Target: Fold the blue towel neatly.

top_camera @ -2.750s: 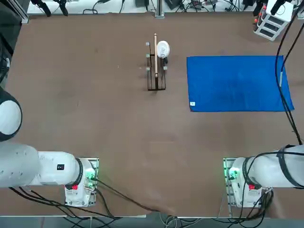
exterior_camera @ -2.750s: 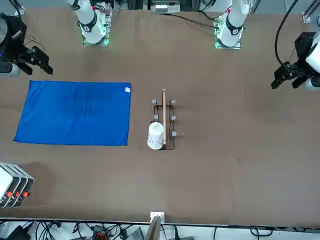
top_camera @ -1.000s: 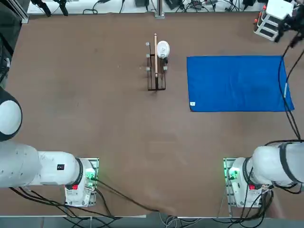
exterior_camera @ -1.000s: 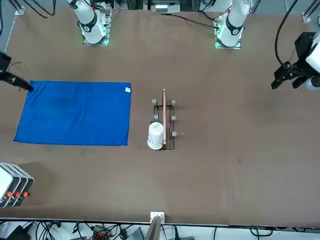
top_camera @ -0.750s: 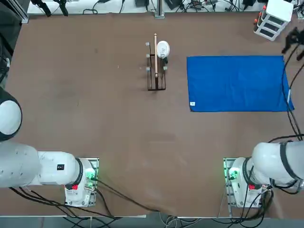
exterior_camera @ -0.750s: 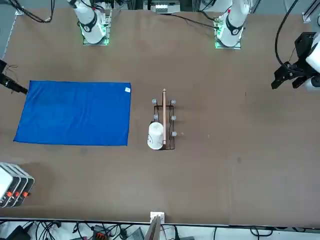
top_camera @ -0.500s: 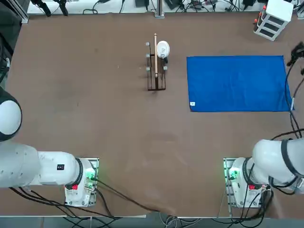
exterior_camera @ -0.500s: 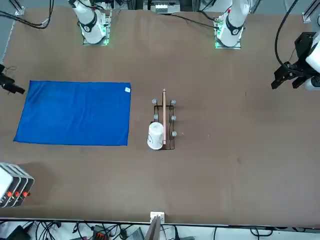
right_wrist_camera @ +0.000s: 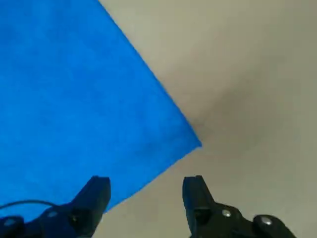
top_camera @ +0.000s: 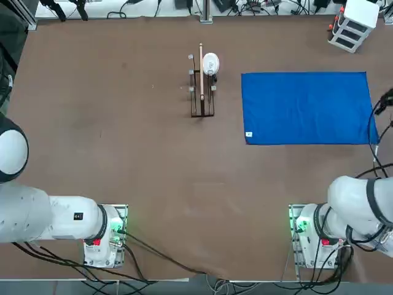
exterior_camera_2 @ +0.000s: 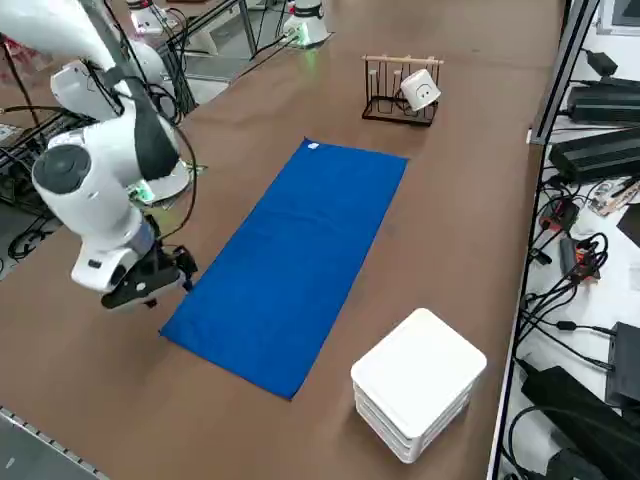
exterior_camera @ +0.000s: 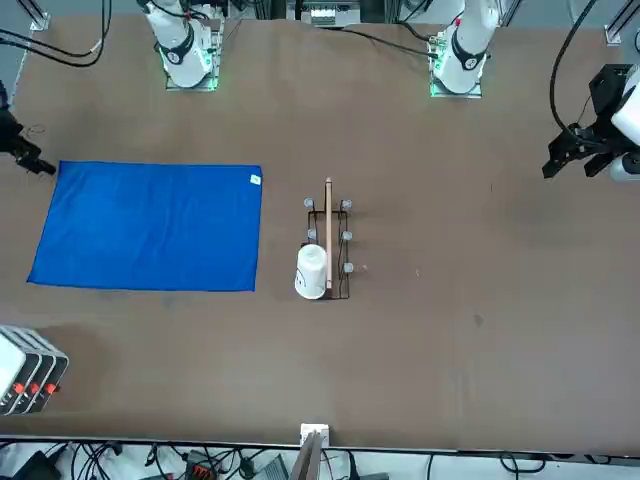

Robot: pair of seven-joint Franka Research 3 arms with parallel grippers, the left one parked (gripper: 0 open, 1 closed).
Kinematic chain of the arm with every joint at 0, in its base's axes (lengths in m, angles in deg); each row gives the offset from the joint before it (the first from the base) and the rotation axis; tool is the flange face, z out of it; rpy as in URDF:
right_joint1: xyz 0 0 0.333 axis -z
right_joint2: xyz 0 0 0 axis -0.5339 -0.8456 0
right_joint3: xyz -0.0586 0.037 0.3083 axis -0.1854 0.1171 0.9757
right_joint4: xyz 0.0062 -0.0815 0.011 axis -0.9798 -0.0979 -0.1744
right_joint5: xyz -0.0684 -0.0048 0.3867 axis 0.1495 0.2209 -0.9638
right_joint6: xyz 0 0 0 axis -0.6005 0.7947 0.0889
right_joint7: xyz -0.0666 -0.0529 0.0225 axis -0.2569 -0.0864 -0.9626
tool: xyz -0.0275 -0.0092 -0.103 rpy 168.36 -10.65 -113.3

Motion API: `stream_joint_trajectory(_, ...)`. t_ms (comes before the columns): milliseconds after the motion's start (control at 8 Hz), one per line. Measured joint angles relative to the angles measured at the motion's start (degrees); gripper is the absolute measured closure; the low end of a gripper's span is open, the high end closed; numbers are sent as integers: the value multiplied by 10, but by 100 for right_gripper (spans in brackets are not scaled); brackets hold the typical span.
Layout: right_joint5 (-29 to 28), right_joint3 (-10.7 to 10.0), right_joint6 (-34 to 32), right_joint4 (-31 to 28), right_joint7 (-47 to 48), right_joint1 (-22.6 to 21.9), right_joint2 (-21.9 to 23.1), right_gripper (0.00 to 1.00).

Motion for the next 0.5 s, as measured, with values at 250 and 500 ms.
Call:
stream_joint_trajectory(250, 0, 0, 47, -5, -17, 17, -38, 11)
stream_joint_trajectory(500, 0, 3, 86, -5, -17, 18, -71, 11)
